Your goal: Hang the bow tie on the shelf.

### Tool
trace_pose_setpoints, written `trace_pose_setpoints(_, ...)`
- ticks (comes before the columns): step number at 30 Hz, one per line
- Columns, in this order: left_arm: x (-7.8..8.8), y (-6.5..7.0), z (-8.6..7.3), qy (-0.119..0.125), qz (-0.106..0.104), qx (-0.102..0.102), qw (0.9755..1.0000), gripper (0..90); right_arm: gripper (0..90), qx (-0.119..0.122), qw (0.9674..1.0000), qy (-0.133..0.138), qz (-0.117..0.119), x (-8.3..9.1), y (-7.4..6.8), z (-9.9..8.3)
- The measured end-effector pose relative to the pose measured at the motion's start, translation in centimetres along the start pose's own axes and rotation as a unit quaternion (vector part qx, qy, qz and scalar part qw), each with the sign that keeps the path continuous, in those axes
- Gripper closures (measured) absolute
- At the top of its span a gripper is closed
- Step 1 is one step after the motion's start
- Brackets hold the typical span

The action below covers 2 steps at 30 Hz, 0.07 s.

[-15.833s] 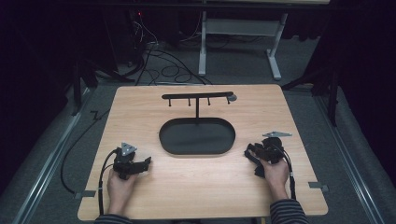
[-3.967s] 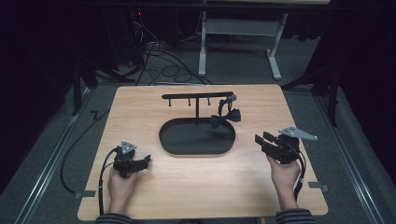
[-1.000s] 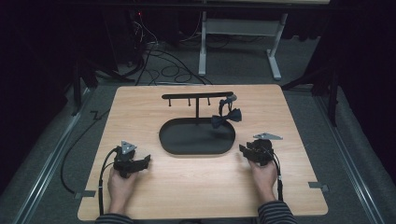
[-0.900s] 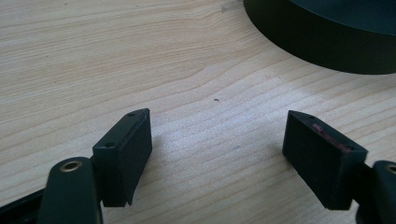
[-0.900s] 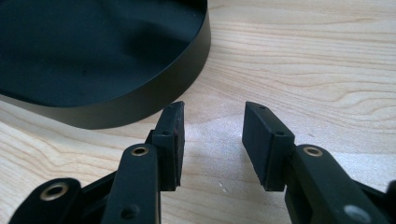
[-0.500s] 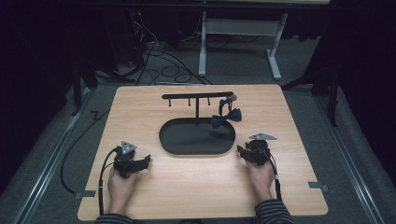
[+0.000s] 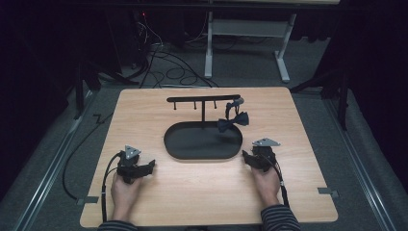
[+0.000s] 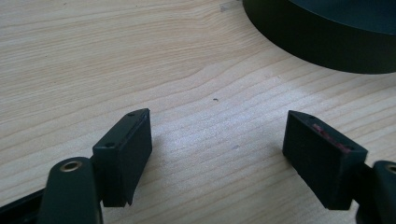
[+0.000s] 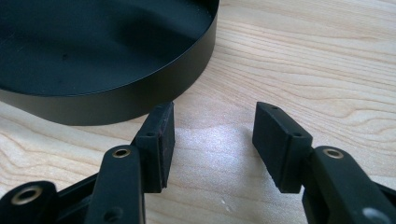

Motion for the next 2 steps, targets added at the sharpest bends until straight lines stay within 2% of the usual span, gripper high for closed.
trace_pose_setpoints(2, 0.0, 0.0, 0.0, 0.0, 0.0, 0.0, 1.0, 24.3, 49.9, 0.0, 1.0, 0.0, 0.0, 0.0, 0.0, 0.0)
Point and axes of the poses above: each handheld gripper's, and its own axes: x roughly backward along the jaws, z roughly out of its top, y roughly to its right, the point moved 7 cm from there along -x, roughly forward along the jaws, and after that the axes turned 12 degrees about x, right-handed, at the moved point
